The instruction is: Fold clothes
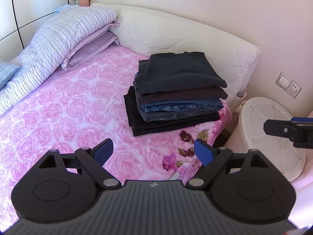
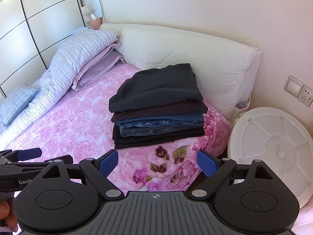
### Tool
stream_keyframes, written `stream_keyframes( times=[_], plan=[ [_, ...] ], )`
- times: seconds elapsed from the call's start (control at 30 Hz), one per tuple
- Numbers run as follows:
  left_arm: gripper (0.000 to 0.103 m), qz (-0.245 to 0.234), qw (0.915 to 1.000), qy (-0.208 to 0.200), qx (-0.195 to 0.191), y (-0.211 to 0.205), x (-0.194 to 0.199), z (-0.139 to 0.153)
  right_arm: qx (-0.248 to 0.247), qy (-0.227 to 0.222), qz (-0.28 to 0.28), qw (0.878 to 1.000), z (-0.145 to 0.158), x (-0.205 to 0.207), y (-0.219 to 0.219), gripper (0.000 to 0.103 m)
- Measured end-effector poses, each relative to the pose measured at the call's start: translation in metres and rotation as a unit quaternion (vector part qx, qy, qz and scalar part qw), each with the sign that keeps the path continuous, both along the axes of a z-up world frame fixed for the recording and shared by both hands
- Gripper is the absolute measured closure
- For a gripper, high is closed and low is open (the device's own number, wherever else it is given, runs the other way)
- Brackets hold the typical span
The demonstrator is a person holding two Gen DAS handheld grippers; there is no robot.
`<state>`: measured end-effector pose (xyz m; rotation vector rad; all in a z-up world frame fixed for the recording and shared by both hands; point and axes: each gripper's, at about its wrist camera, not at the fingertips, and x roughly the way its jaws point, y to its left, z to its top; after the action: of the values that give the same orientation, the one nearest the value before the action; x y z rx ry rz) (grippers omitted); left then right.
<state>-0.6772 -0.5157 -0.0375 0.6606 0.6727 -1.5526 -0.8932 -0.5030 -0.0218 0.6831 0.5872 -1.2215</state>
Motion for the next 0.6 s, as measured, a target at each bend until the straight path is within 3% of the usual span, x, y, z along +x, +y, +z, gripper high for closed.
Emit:
stream_keyframes(
  times=[0.6],
  plan=[
    [0.016, -0.004, 1.0000, -0.003, -0.004, 0.0077, -0.0051, 0.0045, 0.001, 0.008, 0.014, 1.000, 0.0009, 0.0039, 0.0049, 0.013]
  ],
)
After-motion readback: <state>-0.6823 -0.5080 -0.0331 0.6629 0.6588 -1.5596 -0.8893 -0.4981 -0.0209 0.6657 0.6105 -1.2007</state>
